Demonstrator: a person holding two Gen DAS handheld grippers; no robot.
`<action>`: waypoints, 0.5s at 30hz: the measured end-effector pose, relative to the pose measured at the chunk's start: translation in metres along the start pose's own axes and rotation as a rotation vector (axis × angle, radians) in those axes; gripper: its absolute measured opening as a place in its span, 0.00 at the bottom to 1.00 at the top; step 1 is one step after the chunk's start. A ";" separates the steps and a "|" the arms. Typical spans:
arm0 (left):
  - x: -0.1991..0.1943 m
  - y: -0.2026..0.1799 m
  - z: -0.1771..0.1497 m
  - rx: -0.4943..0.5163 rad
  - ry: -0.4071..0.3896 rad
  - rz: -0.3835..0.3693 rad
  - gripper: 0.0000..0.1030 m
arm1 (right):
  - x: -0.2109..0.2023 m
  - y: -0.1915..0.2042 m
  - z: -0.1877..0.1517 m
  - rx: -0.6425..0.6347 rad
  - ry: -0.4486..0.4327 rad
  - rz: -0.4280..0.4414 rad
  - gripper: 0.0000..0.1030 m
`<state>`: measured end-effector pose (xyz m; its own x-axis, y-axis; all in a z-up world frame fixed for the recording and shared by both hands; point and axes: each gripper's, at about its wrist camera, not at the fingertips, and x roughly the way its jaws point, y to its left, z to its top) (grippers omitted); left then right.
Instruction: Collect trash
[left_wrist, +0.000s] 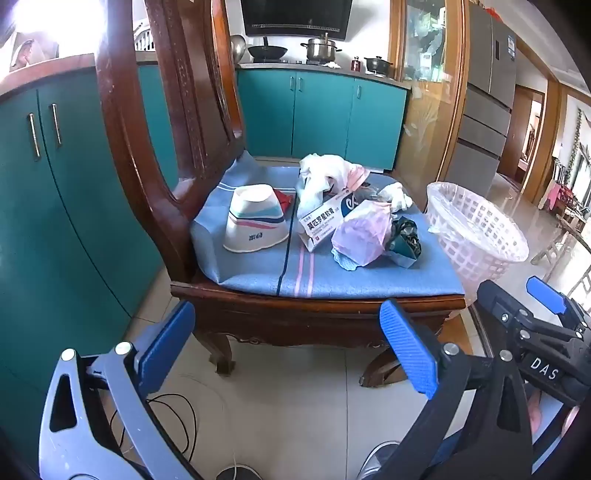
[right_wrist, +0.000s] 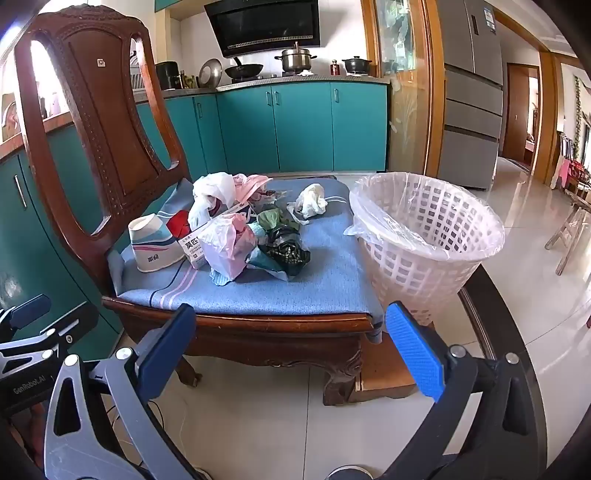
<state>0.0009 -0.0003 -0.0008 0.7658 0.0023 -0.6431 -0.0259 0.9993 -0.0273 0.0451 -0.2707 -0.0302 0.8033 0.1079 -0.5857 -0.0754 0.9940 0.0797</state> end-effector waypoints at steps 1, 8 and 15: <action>0.001 0.000 0.000 0.002 0.005 -0.003 0.97 | 0.000 0.001 0.000 -0.004 0.004 -0.004 0.98; -0.004 0.008 0.001 -0.023 -0.022 -0.019 0.97 | 0.000 0.000 0.001 0.000 0.008 -0.002 0.98; -0.003 0.000 0.000 0.002 -0.027 -0.001 0.97 | -0.001 -0.001 0.001 0.007 0.003 -0.002 0.98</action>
<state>-0.0014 0.0001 0.0017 0.7830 0.0022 -0.6220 -0.0240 0.9994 -0.0267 0.0449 -0.2722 -0.0288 0.8020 0.1058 -0.5879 -0.0696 0.9940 0.0839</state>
